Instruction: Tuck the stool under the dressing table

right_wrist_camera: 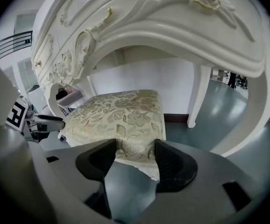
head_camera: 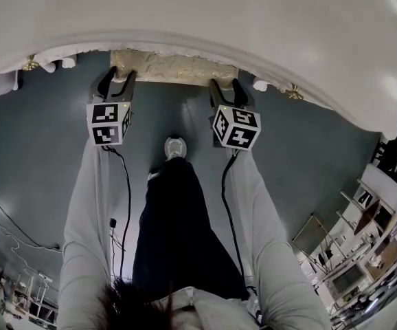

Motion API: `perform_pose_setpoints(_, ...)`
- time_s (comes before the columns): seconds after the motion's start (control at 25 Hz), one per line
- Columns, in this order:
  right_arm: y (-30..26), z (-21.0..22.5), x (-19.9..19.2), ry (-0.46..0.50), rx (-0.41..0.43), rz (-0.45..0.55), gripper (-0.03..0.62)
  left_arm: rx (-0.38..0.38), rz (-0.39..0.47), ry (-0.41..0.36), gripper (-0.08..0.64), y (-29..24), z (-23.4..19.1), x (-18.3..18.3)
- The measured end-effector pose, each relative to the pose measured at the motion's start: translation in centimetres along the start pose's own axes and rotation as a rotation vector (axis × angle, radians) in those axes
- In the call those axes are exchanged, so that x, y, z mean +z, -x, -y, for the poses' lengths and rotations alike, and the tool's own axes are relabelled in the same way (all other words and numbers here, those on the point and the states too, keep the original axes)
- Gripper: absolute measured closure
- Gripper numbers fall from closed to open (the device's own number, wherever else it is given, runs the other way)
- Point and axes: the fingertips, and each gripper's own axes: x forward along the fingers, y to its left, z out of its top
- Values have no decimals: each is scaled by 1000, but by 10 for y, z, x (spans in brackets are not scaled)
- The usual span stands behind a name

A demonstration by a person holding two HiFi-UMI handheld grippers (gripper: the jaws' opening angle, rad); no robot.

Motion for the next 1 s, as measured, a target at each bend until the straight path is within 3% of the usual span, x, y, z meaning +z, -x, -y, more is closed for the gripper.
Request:
perform_pose_setpoints(0.84, -20, 3, 26, -9, -6, 20, 320, 7, 31, 0, 342, -21, -17, 23)
perform_pose_setpoints(1.0, -12, 4, 27, 33, -18, 28, 332, -3, 46, -47, 351, -14, -8, 28)
